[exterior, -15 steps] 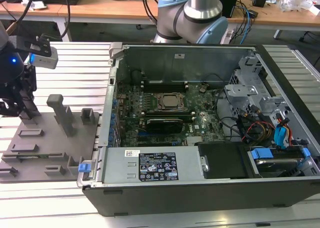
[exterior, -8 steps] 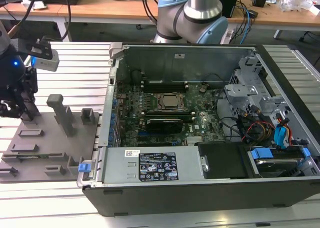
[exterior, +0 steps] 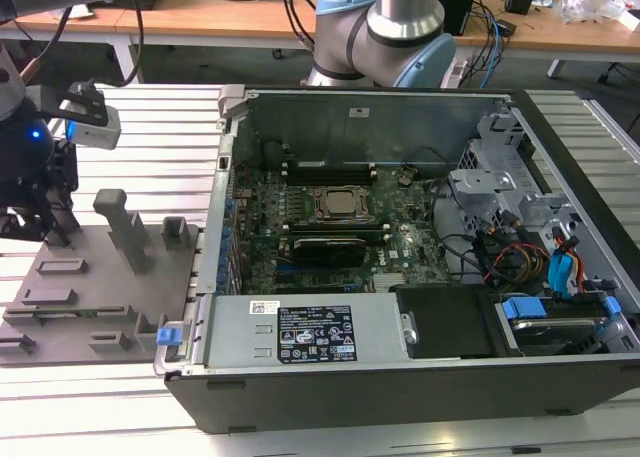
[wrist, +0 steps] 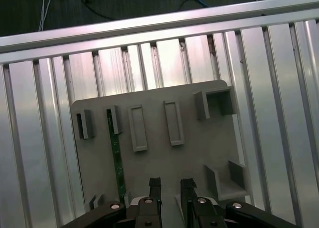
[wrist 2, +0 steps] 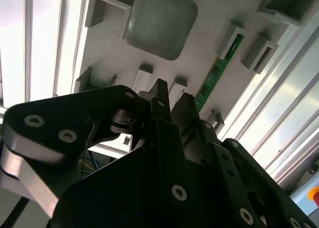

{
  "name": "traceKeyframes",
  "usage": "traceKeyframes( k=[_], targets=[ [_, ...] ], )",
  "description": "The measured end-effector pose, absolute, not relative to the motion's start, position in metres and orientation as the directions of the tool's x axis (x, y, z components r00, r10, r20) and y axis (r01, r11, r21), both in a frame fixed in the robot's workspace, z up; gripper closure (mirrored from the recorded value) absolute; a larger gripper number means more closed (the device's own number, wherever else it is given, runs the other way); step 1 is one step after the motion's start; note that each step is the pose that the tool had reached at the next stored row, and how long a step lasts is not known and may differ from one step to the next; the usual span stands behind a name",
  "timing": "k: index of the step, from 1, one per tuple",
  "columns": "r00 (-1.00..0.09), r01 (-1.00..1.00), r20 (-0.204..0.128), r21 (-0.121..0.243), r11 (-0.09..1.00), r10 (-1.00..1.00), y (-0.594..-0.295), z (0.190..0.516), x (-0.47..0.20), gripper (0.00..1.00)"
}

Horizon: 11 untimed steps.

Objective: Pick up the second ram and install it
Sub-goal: 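Pick up the second ram and move it above second insertion slot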

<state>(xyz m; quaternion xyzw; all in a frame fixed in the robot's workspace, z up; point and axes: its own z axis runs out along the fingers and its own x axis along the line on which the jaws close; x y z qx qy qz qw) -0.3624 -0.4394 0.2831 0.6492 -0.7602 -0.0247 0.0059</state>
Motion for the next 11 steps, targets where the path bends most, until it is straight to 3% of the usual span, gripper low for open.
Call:
traceKeyframes(
  k=[11],
  targets=[
    [-0.156,-0.987,-0.023,0.045,0.155,-0.988,-0.458,0.276,-0.364,0.70]
  ],
)
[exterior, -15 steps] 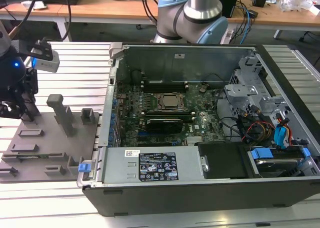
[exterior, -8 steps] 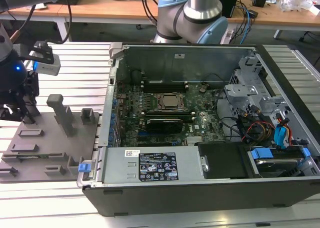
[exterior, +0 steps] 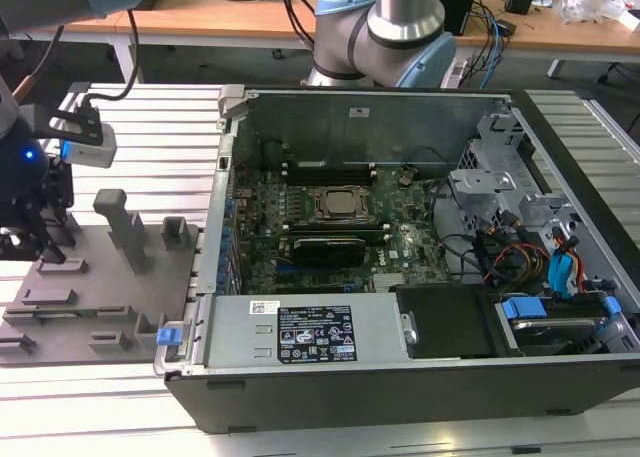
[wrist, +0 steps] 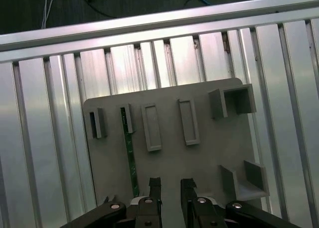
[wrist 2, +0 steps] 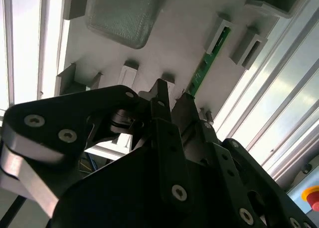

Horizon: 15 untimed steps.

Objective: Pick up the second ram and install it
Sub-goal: 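Pick up the second ram and move it above second insertion slot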

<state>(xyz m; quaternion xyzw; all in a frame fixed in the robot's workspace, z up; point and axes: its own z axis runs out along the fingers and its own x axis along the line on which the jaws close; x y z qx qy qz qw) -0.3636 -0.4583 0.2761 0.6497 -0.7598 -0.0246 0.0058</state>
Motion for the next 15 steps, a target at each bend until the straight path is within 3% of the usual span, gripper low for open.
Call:
traceKeyframes(
  k=[15],
  targets=[
    [-0.155,-0.987,-0.023,0.045,0.154,-0.988,-0.465,0.263,-0.364,0.70]
  ],
)
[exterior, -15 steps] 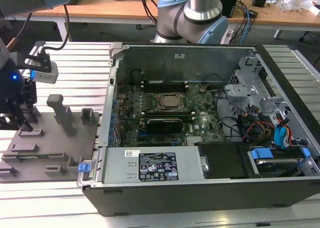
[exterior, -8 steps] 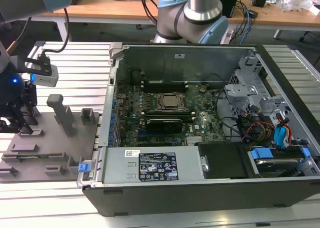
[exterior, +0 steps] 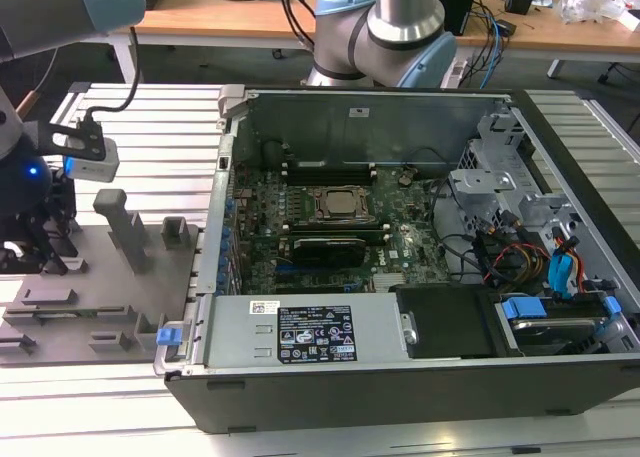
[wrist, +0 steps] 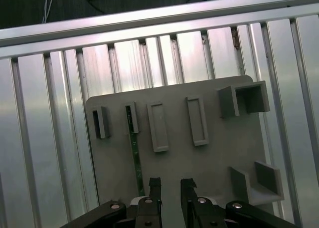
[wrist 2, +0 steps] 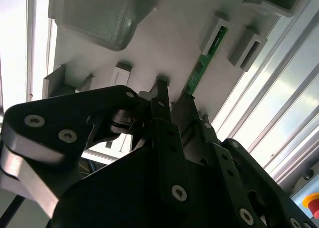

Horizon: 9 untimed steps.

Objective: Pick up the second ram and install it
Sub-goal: 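Pick up the second ram and move it above second insertion slot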

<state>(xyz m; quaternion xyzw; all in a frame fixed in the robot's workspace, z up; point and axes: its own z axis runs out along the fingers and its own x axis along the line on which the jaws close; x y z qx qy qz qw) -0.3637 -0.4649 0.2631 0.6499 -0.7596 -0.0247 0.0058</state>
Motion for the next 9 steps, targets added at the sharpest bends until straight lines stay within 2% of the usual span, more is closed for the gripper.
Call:
traceKeyframes(
  k=[9],
  targets=[
    [-0.155,-0.987,-0.023,0.045,0.154,-0.988,-0.4666,0.2573,-0.3637,0.70]
  ],
)
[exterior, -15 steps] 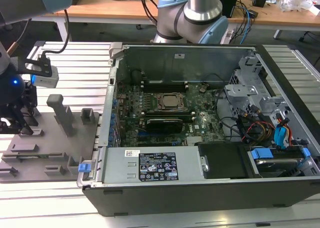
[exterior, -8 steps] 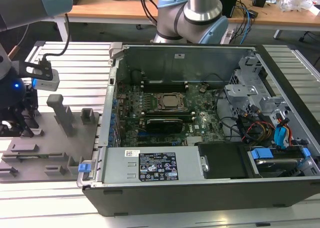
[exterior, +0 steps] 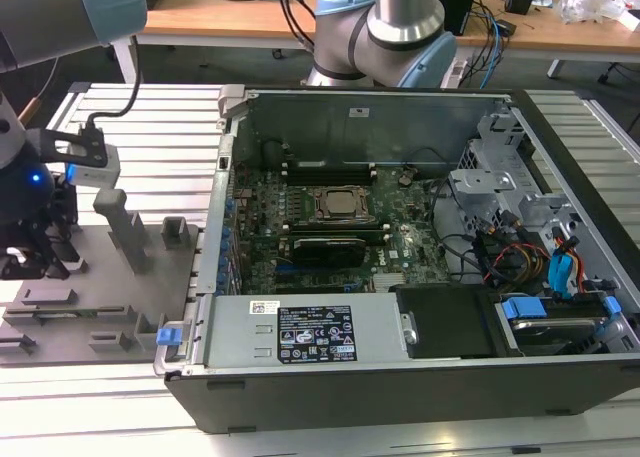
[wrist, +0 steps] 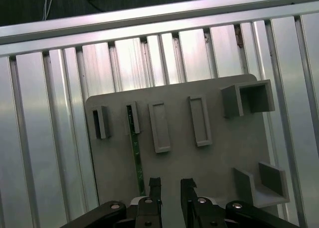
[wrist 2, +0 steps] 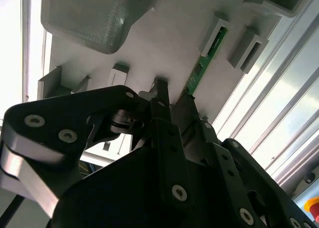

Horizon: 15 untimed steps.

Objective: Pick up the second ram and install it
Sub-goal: 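Pick up the second ram and move it above second insertion slot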

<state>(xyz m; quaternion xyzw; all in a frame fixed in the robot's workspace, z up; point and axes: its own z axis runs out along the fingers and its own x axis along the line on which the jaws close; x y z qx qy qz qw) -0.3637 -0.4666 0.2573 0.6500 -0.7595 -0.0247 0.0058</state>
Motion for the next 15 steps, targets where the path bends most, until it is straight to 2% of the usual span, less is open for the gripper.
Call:
traceKeyframes(
  k=[15],
  targets=[
    [-0.154,-0.987,-0.023,0.045,0.153,-0.988,-0.473,0.246,-0.364,0.70]
  ],
)
